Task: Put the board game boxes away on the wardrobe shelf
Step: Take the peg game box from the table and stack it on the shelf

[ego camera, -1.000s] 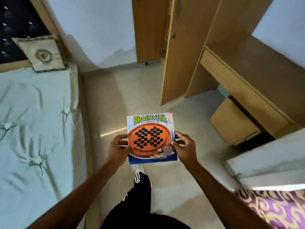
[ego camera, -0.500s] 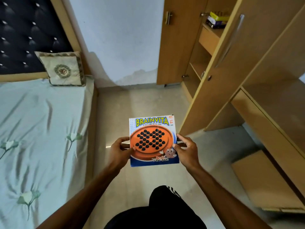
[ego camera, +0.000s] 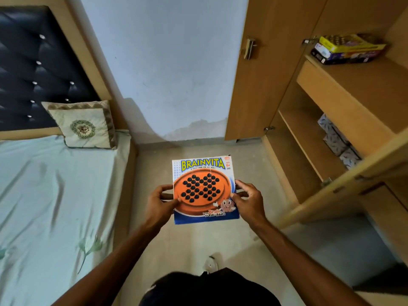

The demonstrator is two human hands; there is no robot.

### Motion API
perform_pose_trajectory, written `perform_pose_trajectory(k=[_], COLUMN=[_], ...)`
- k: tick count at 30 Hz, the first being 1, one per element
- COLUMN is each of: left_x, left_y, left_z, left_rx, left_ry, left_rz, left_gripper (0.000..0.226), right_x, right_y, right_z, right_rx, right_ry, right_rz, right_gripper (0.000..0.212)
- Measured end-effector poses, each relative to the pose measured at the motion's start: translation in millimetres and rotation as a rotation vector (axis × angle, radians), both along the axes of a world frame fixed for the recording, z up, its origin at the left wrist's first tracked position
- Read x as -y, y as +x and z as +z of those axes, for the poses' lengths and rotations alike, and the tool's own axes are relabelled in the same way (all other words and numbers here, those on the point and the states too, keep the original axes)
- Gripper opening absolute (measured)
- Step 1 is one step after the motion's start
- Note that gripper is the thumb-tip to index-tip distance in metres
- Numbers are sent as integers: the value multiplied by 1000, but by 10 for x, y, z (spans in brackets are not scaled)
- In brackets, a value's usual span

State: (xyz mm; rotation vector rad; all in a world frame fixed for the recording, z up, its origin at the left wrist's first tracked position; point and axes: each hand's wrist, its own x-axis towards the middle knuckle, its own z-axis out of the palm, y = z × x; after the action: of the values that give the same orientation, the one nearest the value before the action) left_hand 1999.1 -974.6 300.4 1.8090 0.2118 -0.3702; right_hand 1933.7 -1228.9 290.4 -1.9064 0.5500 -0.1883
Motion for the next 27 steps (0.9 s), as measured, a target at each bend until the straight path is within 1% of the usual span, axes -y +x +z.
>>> perform_pose_trajectory(k=[3, 6, 10, 13, 16, 19, 21, 24, 27], left_x=[171, 337, 707, 1034, 1387, 1908, 2414, 2960, 3841], left_y=[715, 1322, 2329, 3013, 3623, 4189, 4493, 4687, 4882], left_z=[33, -6, -35, 0, 167, 332, 349, 375, 332], left_rx=[-18, -32, -20, -23, -5, 28, 35, 49, 53], left_ry=[5, 1, 9, 30, 66, 85, 103, 103, 49], left_rz=[6, 2, -32, -119, -247, -378, -475, -565, -660], left_gripper=[40, 41, 39, 40, 38, 36, 40, 43, 39], right_x=[160, 327, 631, 868, 1105, 1441, 1792, 2223, 2928], right_y=[733, 1328, 2219, 2721, 3073, 3360, 3476, 3556, 3607], right_z=[71, 97, 73, 45, 86, 139, 154, 189, 234], right_rx=[-38, -30, -36, -37, -35, -10, 9, 30, 65], right_ry=[5, -6, 5, 37, 75, 95, 126, 139, 121], right_rz=[1, -5, -79, -184, -289, -407, -523, -617, -722], right_gripper=[47, 47, 47, 46, 46, 47, 48, 45, 42])
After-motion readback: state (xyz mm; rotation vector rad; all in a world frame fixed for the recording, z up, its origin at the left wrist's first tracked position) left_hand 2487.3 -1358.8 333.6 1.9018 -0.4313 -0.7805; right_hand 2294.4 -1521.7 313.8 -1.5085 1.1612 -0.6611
